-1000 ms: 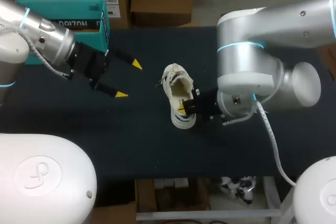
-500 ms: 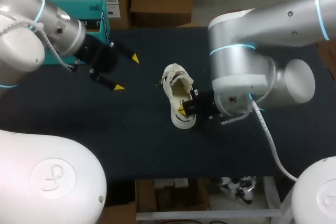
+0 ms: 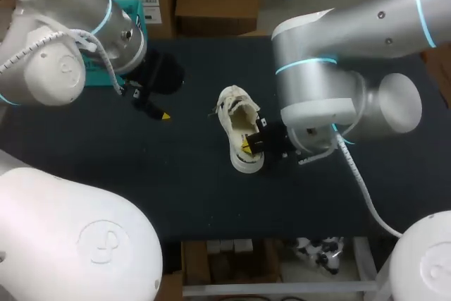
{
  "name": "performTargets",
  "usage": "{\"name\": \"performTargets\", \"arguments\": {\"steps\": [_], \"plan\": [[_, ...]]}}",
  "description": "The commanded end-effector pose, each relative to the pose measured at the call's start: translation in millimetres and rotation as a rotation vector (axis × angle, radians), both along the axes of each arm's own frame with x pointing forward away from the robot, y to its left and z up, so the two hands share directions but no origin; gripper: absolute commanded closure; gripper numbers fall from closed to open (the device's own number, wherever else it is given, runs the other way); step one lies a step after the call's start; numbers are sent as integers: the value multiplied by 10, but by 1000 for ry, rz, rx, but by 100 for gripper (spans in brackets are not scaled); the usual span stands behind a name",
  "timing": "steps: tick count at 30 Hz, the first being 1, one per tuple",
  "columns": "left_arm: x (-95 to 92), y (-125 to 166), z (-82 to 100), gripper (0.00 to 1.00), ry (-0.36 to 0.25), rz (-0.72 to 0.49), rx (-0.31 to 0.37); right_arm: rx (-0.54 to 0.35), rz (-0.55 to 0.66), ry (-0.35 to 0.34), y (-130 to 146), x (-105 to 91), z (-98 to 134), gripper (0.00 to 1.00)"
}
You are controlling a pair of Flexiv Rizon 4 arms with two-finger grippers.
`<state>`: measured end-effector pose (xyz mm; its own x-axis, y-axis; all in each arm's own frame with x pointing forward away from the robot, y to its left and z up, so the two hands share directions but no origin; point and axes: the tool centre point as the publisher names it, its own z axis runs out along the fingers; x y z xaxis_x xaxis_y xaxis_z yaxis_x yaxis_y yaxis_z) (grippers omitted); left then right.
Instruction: Open the shoe tongue, take the insole out of the shoe, put the insole back into the shoe, and pack the shoe into the shoebox
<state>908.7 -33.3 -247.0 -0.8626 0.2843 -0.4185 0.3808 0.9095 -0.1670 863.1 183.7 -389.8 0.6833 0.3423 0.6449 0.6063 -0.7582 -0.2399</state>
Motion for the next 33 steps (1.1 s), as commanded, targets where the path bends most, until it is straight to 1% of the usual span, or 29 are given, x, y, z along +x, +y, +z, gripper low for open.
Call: {"name": "performTargets", "arguments": {"steps": [1, 2, 7, 10, 11, 13, 14, 15, 16, 17, 24, 25, 27, 29, 30, 31, 32, 33], "plan": [[70, 17, -51, 0, 44, 203, 165, -58, 22, 43, -35, -40, 116, 100], [80, 46, -67, 0, 62, 242, 167, -56, 21, 33, -57, -56, 159, 100], [80, 46, -67, 0, 62, 242, 167, -47, 40, -19, -161, -119, 394, 100], [80, 46, -67, 0, 62, 242, 167, -40, 62, -41, -219, -110, 478, 100], [80, 46, -67, 0, 62, 242, 167, -27, 79, -46, -243, -100, 498, 100], [80, 46, -67, 0, 62, 242, 167, -32, 107, -56, -294, -76, 536, 100], [56, 33, -78, 0, 65, 248, 166, -17, 136, -63, -305, -71, 560, 100], [39, 30, -84, 0, 74, 273, 175, -12, 156, -68, -337, -65, 592, 85], [20, 25, -96, 0, 52, 304, 205, 2, 167, -69, -401, -48, 632, 55], [20, 25, -96, 0, 52, 304, 205, 14, 169, -75, -462, -36, 690, 0], [20, 25, -96, 0, 52, 304, 205, 14, 169, -75, -462, -36, 690, 0], [12, 21, -111, 0, 68, 314, 180, 14, 169, -75, -462, -36, 690, 0], [-7, 3, -157, 0, 84, 371, 186, -1, 169, -78, -496, -16, 722, 0], [-38, -29, -205, 0, 124, 414, 176, 22, 249, -82, -596, 34, 804, 0], [-45, -40, -233, 0, 145, 461, 177, 32, 287, -76, -656, 57, 855, 0], [-43, -50, -262, 0, 182, 530, 181, 71, 373, -78, -716, 85, 902, 0], [-28, -59, -295, 0, 207, 622, 217, 126, 463, -81, -784, 108, 956, 0], [-28, -59, -295, 0, 207, 622, 217, 184, 507, -59, -860, 135, 1005, 0]]}}
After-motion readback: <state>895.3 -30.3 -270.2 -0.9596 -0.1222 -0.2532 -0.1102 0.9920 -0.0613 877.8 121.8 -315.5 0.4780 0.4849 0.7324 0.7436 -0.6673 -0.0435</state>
